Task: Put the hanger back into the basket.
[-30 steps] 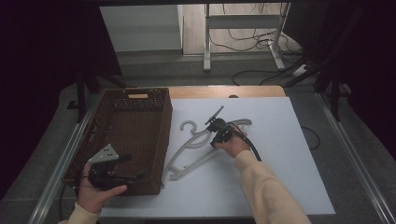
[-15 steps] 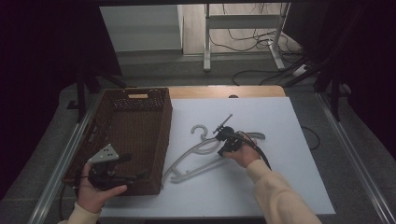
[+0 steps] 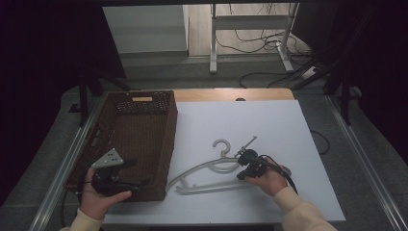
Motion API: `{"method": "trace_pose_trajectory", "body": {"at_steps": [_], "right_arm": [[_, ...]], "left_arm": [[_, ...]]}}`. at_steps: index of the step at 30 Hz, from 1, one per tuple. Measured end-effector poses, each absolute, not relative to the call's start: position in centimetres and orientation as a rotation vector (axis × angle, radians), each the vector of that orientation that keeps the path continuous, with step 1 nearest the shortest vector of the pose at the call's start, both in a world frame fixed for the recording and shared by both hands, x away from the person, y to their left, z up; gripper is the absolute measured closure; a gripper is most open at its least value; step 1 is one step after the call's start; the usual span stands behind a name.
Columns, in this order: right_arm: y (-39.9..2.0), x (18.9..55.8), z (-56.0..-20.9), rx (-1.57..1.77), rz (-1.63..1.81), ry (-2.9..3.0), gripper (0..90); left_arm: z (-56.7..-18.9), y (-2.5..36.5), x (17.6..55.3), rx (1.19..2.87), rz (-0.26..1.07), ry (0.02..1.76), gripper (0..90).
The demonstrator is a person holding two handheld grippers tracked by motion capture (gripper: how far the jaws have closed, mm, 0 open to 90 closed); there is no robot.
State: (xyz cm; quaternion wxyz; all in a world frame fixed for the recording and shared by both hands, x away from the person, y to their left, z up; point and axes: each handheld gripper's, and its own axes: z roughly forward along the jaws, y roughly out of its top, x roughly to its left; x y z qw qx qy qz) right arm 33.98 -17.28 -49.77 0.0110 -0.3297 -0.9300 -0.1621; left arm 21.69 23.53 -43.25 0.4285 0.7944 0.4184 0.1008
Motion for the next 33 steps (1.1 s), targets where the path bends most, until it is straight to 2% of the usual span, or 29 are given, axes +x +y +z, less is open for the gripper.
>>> {"method": "trace_pose_trajectory", "body": {"at_steps": [5, 10, 14, 16, 22, 27, 33], "right_arm": [[-18.2, 33.2, -49.4, -1.038, -0.538, -2.894, 89.7], [-16.4, 33.2, -48.1, -1.002, -0.632, -2.914, 89.7], [-10.6, 33.1, -48.0, -0.846, -0.662, -2.923, 89.7], [-9.6, 33.1, -48.1, -0.816, -0.662, -2.926, 89.6], [-2.8, 32.4, -49.9, -0.670, -0.623, -2.931, 89.6], [-1.3, 31.8, -50.0, -0.649, -0.600, -2.955, 89.7], [-2.1, 30.9, -50.0, -0.651, -0.574, -2.895, 89.8]], "left_arm": [[-43.3, 23.3, 21.8, 1.990, 0.249, 1.042, 14.2], [-43.2, 23.2, 21.8, 1.991, 0.251, 1.040, 14.3], [-43.2, 23.2, 21.9, 1.992, 0.248, 1.039, 14.2], [-43.2, 23.3, 21.9, 1.992, 0.249, 1.039, 14.3], [-43.2, 23.5, 21.8, 1.990, 0.252, 1.040, 14.3], [-43.1, 23.7, 21.7, 1.980, 0.257, 1.041, 14.4], [-43.1, 23.6, 21.8, 1.987, 0.254, 1.040, 14.3]]}}
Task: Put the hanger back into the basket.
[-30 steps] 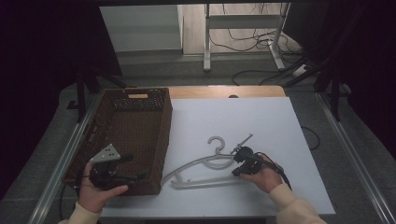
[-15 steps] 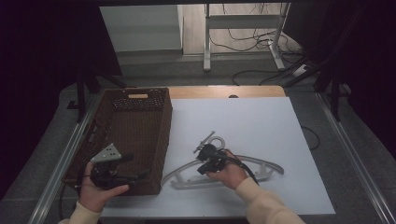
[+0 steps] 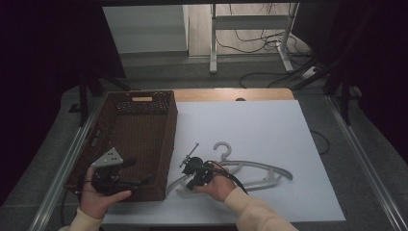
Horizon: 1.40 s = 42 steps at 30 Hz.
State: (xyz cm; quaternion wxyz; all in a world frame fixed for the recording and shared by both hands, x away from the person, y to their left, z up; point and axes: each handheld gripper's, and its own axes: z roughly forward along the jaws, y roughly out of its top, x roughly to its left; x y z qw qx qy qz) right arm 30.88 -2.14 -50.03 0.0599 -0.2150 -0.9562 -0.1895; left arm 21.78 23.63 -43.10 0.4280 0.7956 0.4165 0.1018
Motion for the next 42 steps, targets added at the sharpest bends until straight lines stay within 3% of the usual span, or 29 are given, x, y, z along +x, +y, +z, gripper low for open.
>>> {"method": "trace_pose_trajectory", "body": {"at_steps": [11, 18, 27, 33, 38, 40, 42], "right_arm": [[-4.3, 28.1, -50.0, -0.587, -0.549, -2.879, 89.7], [-6.3, 28.3, -48.9, -0.624, -0.694, -2.895, 89.7], [-16.0, 29.3, -45.7, -0.880, -0.904, -2.868, 89.6], [-22.6, 29.0, -45.7, -1.099, -0.953, -2.821, 89.6], [-25.2, 28.8, -46.1, -1.145, -0.989, -2.818, 89.5], [-25.5, 28.9, -46.1, -1.149, -1.010, -2.815, 86.4], [-25.6, 29.1, -46.1, -1.150, -1.043, -2.818, 74.1]], "left_arm": [[-43.1, 23.4, 21.8, 1.994, 0.253, 1.038, 14.4], [-43.1, 23.4, 21.8, 1.990, 0.251, 1.040, 14.4], [-43.3, 23.3, 22.0, 1.994, 0.244, 1.045, 14.5], [-43.4, 22.9, 22.1, 2.004, 0.242, 1.040, 14.5], [-43.4, 22.7, 22.2, 2.010, 0.240, 1.038, 14.6], [-43.5, 22.7, 22.3, 2.012, 0.239, 1.036, 14.6], [-43.5, 22.6, 22.3, 2.014, 0.237, 1.037, 14.6]]}}
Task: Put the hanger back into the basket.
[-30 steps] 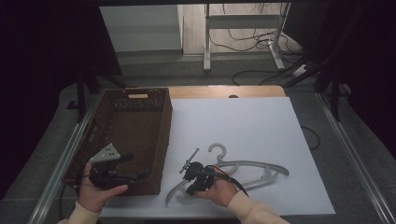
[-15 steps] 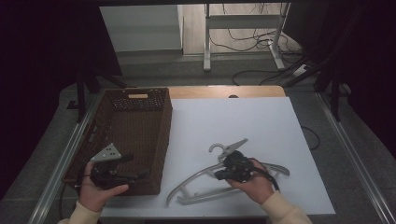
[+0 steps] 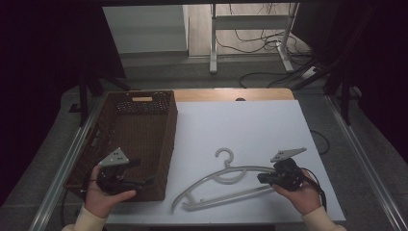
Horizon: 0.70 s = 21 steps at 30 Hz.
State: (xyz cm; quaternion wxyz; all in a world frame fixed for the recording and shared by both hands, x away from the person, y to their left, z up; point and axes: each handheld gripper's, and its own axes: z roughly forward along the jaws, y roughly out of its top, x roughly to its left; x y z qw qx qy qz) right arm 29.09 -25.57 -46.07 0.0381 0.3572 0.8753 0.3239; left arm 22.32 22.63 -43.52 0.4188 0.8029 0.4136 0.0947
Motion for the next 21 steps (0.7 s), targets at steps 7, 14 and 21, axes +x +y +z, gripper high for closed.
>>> {"method": "trace_pose_trajectory", "body": {"at_steps": [7, 14, 21], "right_arm": [[-25.6, 29.0, -45.8, 1.089, 1.059, 2.576, 31.4], [-25.9, 29.1, -45.7, 1.093, 1.092, 2.566, 27.1], [-26.1, 29.0, -45.5, 1.097, 1.109, 2.557, 26.5]], "left_arm": [[-43.5, 22.1, 22.4, 2.025, 0.236, 1.026, 14.6], [-43.3, 20.8, 22.5, 2.055, 0.241, 0.998, 14.6], [-42.9, 18.9, 22.8, 2.083, 0.228, 0.949, 14.7]]}}
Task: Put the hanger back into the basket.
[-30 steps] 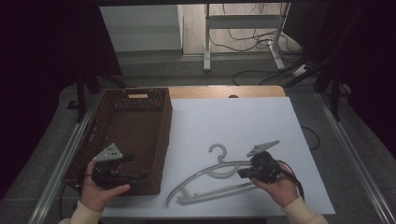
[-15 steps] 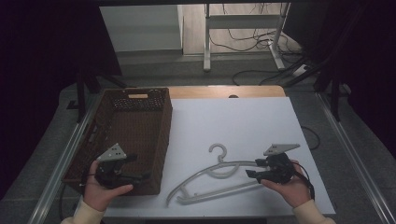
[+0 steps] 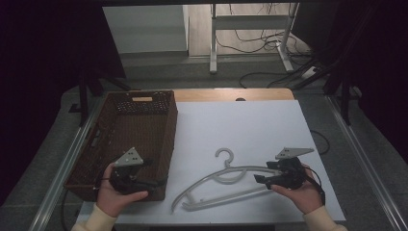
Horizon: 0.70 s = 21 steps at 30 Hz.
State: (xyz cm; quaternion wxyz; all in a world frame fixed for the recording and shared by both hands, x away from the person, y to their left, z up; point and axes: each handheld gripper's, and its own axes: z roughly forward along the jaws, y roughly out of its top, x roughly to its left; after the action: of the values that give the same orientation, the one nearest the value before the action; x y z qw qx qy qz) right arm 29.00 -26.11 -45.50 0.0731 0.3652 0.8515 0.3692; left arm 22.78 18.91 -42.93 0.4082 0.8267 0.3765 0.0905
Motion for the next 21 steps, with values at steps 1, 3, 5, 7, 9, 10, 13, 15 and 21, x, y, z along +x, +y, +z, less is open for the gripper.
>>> {"method": "trace_pose_trajectory", "body": {"at_steps": [1, 3, 5, 7, 9, 10, 13, 15, 21], "right_arm": [[-26.2, 29.0, -45.5, 1.094, 1.112, 2.557, 26.5], [-26.2, 29.0, -45.5, 1.090, 1.114, 2.558, 26.5], [-26.3, 29.0, -45.4, 1.088, 1.117, 2.558, 26.5], [-26.3, 29.0, -45.4, 1.090, 1.121, 2.557, 26.5], [-26.3, 29.1, -45.4, 1.091, 1.120, 2.557, 26.5], [-26.3, 29.1, -45.4, 1.094, 1.122, 2.556, 26.6], [-26.3, 29.1, -45.4, 1.097, 1.122, 2.552, 26.6], [-26.3, 29.1, -45.4, 1.098, 1.123, 2.550, 26.6], [-26.3, 29.0, -45.3, 1.099, 1.128, 2.549, 26.8]], "left_arm": [[-42.9, 18.6, 22.9, 2.090, 0.221, 0.935, 14.7], [-43.0, 17.8, 23.0, 2.106, 0.200, 0.907, 14.8], [-43.1, 17.1, 23.3, 2.122, 0.168, 0.879, 15.4], [-43.2, 16.6, 23.5, 2.138, 0.130, 0.854, 15.9], [-43.3, 16.1, 23.8, 2.158, 0.107, 0.833, 16.0], [-43.2, 15.8, 23.9, 2.167, 0.100, 0.825, 16.0], [-43.0, 15.2, 24.2, 2.196, 0.084, 0.799, 16.1], [-42.9, 14.7, 24.4, 2.199, 0.075, 0.795, 16.3], [-43.0, 13.4, 25.3, 2.232, 0.056, 0.775, 16.3]]}}
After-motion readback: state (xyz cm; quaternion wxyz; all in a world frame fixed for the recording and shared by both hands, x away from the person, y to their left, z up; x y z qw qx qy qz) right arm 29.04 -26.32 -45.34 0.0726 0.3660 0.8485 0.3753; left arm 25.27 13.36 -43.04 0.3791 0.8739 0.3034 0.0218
